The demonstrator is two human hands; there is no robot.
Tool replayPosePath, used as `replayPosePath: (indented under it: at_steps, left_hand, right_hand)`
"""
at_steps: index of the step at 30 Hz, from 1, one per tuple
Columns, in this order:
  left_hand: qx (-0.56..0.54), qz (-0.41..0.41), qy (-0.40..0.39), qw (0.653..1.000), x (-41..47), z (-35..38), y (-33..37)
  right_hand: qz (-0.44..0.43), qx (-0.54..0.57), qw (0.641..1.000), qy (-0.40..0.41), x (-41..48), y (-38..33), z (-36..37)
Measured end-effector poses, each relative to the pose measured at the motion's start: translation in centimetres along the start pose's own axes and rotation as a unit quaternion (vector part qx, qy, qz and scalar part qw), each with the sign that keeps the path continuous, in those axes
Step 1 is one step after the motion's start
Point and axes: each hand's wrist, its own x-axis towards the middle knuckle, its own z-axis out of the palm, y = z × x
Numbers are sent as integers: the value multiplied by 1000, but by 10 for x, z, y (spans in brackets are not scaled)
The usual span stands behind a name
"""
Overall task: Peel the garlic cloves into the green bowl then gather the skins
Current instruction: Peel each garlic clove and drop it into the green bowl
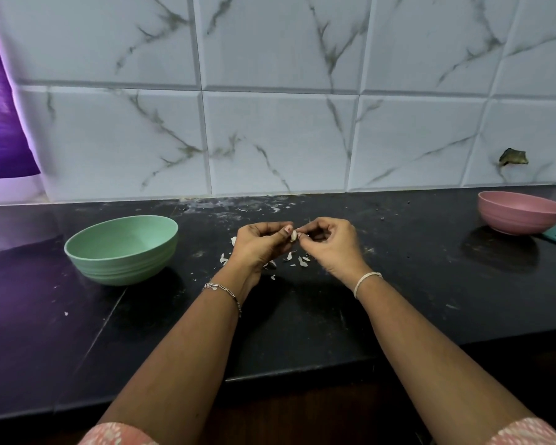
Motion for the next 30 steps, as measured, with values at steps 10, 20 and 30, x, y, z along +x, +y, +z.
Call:
replayPosePath:
  at_steps: [10, 20, 30]
  left_hand:
    - [-27, -40, 6, 999, -6, 0, 7]
    - [15, -39, -6, 999, -10, 1, 11]
    - [9, -40, 12, 999, -9, 1, 9]
  right_hand:
    - [10, -49, 999, -6, -1, 0, 3]
    - [-48, -143, 988, 2, -4, -1, 3]
    - [-38, -123, 992, 10, -3, -1, 7]
